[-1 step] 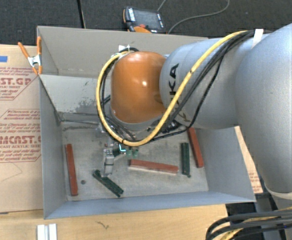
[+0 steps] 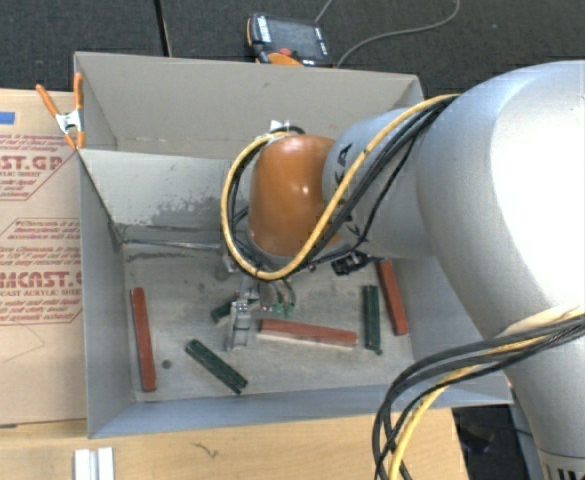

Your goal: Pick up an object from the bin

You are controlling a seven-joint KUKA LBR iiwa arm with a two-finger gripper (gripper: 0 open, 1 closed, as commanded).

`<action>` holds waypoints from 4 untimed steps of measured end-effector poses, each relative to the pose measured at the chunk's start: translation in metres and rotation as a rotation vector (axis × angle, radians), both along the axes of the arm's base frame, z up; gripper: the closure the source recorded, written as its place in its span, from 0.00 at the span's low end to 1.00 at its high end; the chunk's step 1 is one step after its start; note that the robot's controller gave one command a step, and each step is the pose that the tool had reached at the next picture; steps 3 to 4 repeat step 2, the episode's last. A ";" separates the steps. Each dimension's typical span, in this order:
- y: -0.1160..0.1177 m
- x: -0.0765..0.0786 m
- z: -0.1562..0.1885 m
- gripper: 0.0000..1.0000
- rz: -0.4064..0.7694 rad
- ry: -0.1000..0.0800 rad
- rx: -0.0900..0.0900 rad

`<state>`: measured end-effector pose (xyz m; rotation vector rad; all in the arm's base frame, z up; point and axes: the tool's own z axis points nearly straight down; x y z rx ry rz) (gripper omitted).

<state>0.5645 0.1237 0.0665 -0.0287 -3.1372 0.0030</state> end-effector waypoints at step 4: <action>-0.021 0.000 0.141 1.00 0.165 -0.014 0.003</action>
Offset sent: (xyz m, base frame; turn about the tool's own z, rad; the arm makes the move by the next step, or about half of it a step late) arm 0.0000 0.0000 0.0000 0.0000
